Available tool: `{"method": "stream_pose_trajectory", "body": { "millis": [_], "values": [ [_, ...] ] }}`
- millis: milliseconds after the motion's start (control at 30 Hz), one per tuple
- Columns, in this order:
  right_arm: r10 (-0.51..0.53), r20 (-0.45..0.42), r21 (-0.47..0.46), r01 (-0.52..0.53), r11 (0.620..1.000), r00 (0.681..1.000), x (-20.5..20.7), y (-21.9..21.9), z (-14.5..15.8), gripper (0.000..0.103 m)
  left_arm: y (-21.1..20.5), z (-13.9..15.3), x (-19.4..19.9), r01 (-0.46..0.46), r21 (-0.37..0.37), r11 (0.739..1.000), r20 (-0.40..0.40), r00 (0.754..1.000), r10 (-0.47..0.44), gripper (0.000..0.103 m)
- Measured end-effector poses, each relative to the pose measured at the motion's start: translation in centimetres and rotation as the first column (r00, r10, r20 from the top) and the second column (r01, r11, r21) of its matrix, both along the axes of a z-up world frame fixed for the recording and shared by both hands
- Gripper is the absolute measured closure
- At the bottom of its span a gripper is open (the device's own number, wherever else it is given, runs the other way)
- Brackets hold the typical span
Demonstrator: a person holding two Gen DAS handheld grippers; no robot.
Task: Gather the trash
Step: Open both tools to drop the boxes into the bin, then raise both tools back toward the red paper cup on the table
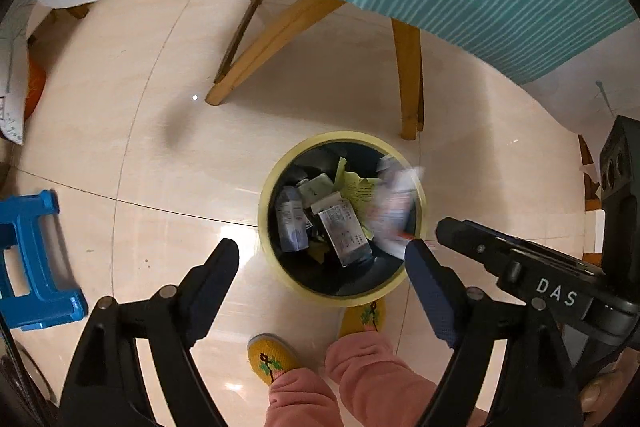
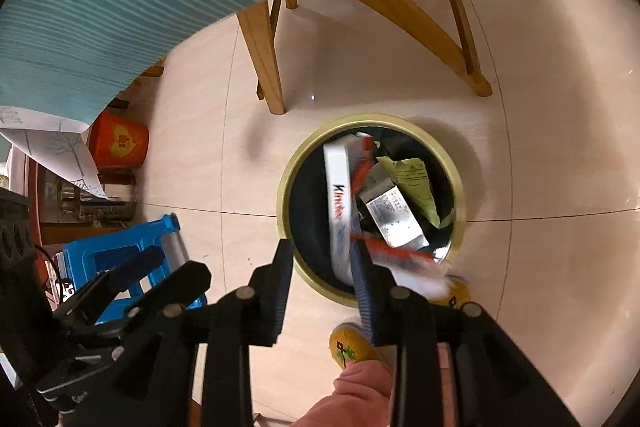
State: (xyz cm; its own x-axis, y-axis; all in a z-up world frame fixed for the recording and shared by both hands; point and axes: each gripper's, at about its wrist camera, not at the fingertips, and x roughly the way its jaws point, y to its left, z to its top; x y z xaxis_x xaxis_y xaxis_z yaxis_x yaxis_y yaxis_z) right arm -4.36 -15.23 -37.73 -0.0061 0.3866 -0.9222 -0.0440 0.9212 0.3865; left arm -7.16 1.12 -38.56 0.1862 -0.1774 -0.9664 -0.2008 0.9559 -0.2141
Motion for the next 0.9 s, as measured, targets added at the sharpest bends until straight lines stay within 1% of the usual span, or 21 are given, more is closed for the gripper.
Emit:
{"method": "stream_pose_trajectory", "body": {
  "millis": [133,233,333,400,567,633,667,767,800,867,900],
  "values": [
    [0.019,0.006,-0.014,-0.018,1.0,1.0,0.0,0.2,1.2,0.072,0.6,2.0,-0.7,-0.023,0.007,1.0,0.0,1.0,0.023,0.02],
    [0.033,0.009,-0.029,-0.033,0.999,0.999,-0.2,0.4,3.1,0.072,1.1,3.8,-0.9,-0.041,0.011,0.999,0.004,0.999,0.041,0.019],
    [0.054,0.025,-0.045,-0.053,0.998,0.998,-0.6,0.7,5.6,0.071,1.6,7.0,-1.2,-0.05,0.017,0.999,0.019,0.999,0.05,0.02],
    [0.061,0.036,-0.053,-0.059,0.997,0.997,-0.9,0.9,7.9,0.071,1.8,9.9,-1.5,-0.052,0.018,0.998,0.039,0.998,0.051,0.02],
    [0.061,0.067,-0.06,-0.057,0.997,0.996,-1.9,1.2,14.5,0.071,2.3,18.5,-2.3,-0.029,0.044,0.999,0.094,0.995,0.024,0.019],
    [0.061,0.09,-0.061,-0.056,0.997,0.994,-2.4,1.2,17.5,0.071,2.2,21.6,-2.6,-0.018,0.05,0.999,0.112,0.994,0.013,0.02],
    [0.064,0.105,-0.066,-0.057,0.996,0.992,-2.7,1.3,19.5,0.071,2.2,23.5,-2.8,-0.009,0.053,0.999,0.123,0.992,0.003,0.019],
    [0.075,0.139,-0.082,-0.064,0.995,0.987,-3.5,1.4,23.4,0.071,2.3,27.9,-3.4,0.016,0.058,0.998,0.159,0.987,-0.025,0.02],
    [0.076,0.153,-0.088,-0.063,0.994,0.985,-3.8,1.5,24.9,0.071,2.6,29.8,-3.7,0.024,0.066,0.998,0.173,0.984,-0.035,0.02],
    [0.073,0.185,-0.09,-0.057,0.994,0.98,-4.2,1.4,27.9,0.071,2.5,32.4,-3.9,0.035,0.078,0.996,0.2,0.979,-0.05,0.02],
    [0.068,0.2,-0.087,-0.052,0.995,0.977,-4.3,1.5,29.0,0.071,2.6,33.9,-4.1,0.04,0.082,0.996,0.217,0.974,-0.057,0.02]
  ]
}}
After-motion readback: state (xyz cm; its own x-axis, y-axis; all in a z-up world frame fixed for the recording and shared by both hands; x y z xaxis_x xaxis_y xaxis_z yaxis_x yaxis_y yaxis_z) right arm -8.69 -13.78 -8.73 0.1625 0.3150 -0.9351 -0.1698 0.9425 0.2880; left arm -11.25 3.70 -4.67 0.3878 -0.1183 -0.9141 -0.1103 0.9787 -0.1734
